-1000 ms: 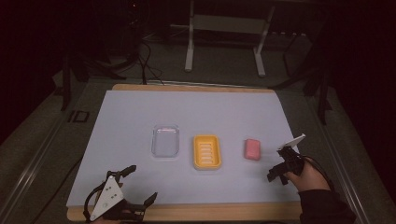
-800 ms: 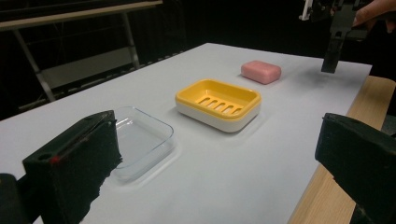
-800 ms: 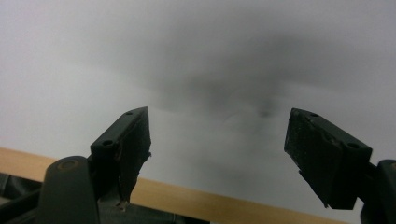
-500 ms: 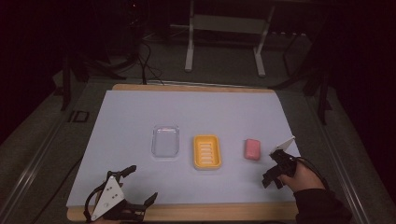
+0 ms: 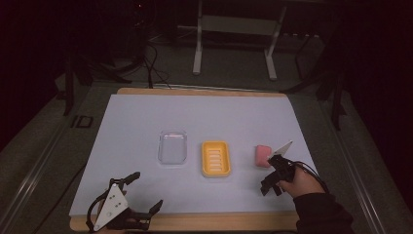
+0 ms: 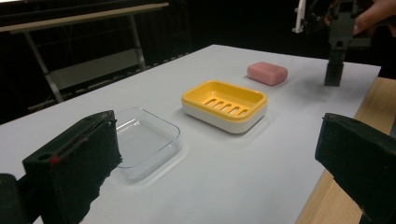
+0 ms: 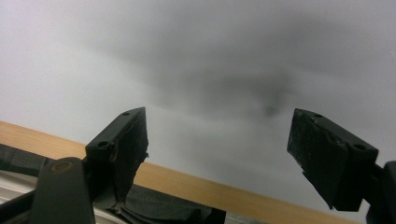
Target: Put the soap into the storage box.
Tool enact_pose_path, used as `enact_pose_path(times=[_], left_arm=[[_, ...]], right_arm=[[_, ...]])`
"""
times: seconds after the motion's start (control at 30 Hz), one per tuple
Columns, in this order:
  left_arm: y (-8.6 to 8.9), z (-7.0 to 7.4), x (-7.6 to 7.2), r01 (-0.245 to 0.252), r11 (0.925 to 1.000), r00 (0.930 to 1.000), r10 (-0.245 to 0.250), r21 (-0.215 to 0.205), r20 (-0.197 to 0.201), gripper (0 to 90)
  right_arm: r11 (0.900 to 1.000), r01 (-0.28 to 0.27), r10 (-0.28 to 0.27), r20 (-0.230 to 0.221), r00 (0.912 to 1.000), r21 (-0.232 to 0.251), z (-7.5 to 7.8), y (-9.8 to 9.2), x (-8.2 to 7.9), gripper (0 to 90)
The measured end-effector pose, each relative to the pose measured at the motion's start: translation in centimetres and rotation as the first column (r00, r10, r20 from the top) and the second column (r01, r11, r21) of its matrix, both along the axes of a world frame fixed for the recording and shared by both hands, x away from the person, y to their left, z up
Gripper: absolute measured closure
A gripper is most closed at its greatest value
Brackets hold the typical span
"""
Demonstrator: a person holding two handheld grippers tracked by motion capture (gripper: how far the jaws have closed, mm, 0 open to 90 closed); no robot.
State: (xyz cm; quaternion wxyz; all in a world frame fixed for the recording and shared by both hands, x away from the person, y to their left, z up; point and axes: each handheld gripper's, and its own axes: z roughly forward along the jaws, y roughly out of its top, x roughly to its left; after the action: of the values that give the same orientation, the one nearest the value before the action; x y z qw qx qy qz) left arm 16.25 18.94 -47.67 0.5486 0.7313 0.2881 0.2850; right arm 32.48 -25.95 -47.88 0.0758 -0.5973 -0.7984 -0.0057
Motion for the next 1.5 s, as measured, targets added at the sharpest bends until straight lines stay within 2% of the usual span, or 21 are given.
enact_pose_path(times=[0.1, 0.27, 0.37, 0.43, 0.53, 0.6, 0.67, 0.8, 1.03, 1.17, 1.3, 1.37, 1.5], left_arm=[[0.0, 0.0, 0.0, 0.003, 1.0000, 1.0000, -0.003, 0.000, 0.000, 0.3], [0.0, 0.0, 0.0, 0.004, 1.0000, 1.0000, -0.004, -0.002, -0.001, 0.3], [0.0, 0.0, 0.0, 0.005, 1.0000, 1.0000, -0.005, 0.000, -0.004, 0.3], [0.0, 0.0, 0.0, 0.005, 1.0000, 1.0000, -0.005, 0.003, -0.004, 0.3], [0.0, 0.0, 0.0, 0.006, 1.0000, 1.0000, -0.006, 0.000, -0.005, 0.3], [0.0, 0.0, 0.0, 0.007, 1.0000, 1.0000, -0.007, 0.000, -0.006, 0.3], [0.0, 0.0, 0.0, 0.007, 1.0000, 1.0000, -0.007, 0.000, -0.006, 0.3], [0.0, 0.0, 0.1, 0.010, 1.0000, 0.9999, -0.010, 0.001, -0.008, 0.3], [0.0, 0.0, 0.1, 0.012, 0.9999, 0.9999, -0.012, 0.000, -0.010, 0.3], [0.0, -0.1, 0.1, 0.014, 0.9999, 0.9999, -0.014, 0.002, -0.011, 0.3], [0.0, -0.1, 0.1, 0.020, 0.9998, 0.9997, -0.020, 0.002, -0.013, 0.3], [-0.1, -0.1, 0.1, 0.021, 0.9998, 0.9997, -0.021, 0.006, -0.013, 0.3], [-0.1, -0.1, 0.1, 0.019, 0.9998, 0.9997, -0.019, 0.003, -0.012, 0.3]], right_arm=[[0.999, -0.032, 0.033, 0.033, 0.9989, -0.006, 0.4, 0.6, 0.5, 20.5], [1.000, -0.028, 0.028, 0.056, 0.9981, 0.005, 0.8, 1.2, 1.4, 17.3], [1.000, -0.027, 0.027, 0.069, 0.9973, -0.003, 1.1, 1.6, 2.1, 12.8], [1.000, -0.022, 0.023, 0.096, 0.9951, -0.007, 1.3, 2.0, 2.5, 10.7], [0.999, -0.011, 0.016, 0.129, 0.9916, -0.040, 1.6, 2.4, 3.2, 10.7], [0.999, -0.010, 0.016, 0.139, 0.9902, -0.044, 1.7, 2.5, 3.8, 10.7], [0.998, -0.020, 0.029, 0.155, 0.9875, -0.063, 1.8, 2.7, 4.3, 12.9], [0.998, 0.006, 0.006, 0.188, 0.9821, -0.062, 2.0, 2.7, 5.3, 13.1], [0.996, 0.058, -0.043, 0.212, 0.9763, -0.066, 2.0, 2.7, 6.9, 13.9], [0.995, 0.067, -0.046, 0.259, 0.9648, -0.073, 2.1, 2.8, 7.7, 14.9], [0.992, 0.122, -0.108, 0.258, 0.9600, -0.038, 2.1, 2.6, 8.3, 14.8], [0.988, 0.155, -0.143, 0.268, 0.9528, -0.023, 2.1, 2.4, 8.8, 14.8], [0.978, 0.207, -0.191, 0.278, 0.9414, -0.028, 1.8, 2.4, 9.5, 15.3]])
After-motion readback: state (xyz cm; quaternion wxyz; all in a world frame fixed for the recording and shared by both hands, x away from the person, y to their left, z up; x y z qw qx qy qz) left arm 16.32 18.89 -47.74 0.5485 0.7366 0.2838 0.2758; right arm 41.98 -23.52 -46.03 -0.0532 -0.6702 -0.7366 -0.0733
